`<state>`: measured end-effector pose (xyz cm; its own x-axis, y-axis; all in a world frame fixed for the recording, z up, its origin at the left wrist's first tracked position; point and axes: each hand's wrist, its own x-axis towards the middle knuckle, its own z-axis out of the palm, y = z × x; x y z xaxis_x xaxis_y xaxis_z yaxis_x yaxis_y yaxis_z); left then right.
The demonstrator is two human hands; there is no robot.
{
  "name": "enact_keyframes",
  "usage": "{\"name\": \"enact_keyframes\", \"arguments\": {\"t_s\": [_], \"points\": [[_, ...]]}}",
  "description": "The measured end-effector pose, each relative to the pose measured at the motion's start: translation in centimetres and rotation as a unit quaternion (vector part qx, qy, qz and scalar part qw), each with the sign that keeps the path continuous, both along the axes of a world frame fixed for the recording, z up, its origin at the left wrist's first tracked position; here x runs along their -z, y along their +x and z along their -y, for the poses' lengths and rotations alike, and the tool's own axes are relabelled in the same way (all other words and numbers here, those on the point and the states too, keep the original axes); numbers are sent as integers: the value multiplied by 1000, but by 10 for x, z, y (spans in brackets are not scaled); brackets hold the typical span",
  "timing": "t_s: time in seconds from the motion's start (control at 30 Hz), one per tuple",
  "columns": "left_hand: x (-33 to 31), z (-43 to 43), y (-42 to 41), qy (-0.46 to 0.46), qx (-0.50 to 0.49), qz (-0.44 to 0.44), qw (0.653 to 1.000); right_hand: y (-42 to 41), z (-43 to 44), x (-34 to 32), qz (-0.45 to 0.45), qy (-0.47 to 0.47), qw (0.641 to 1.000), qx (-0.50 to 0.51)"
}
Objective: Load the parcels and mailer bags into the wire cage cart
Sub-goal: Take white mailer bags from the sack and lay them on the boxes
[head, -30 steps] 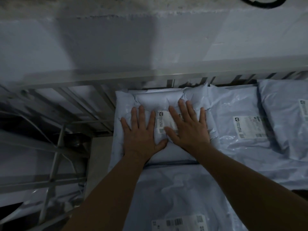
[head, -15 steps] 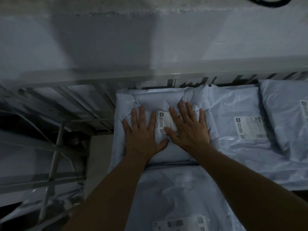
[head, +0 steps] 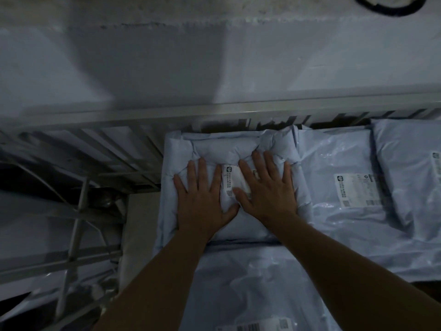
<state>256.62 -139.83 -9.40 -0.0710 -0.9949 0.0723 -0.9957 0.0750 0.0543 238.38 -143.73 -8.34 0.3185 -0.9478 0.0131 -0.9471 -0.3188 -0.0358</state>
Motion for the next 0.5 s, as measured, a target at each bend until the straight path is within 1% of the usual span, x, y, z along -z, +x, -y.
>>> {"name": "enact_keyframes", "arguments": {"t_s": [0.37,0.5], "points": [[2,1,0,9,0,15,1000,3,-1,4,-5,-17,1000,2],[1,1,-1,-17,3,-1,1000,1,-2,3,-2,-24,1000,-3]]}}
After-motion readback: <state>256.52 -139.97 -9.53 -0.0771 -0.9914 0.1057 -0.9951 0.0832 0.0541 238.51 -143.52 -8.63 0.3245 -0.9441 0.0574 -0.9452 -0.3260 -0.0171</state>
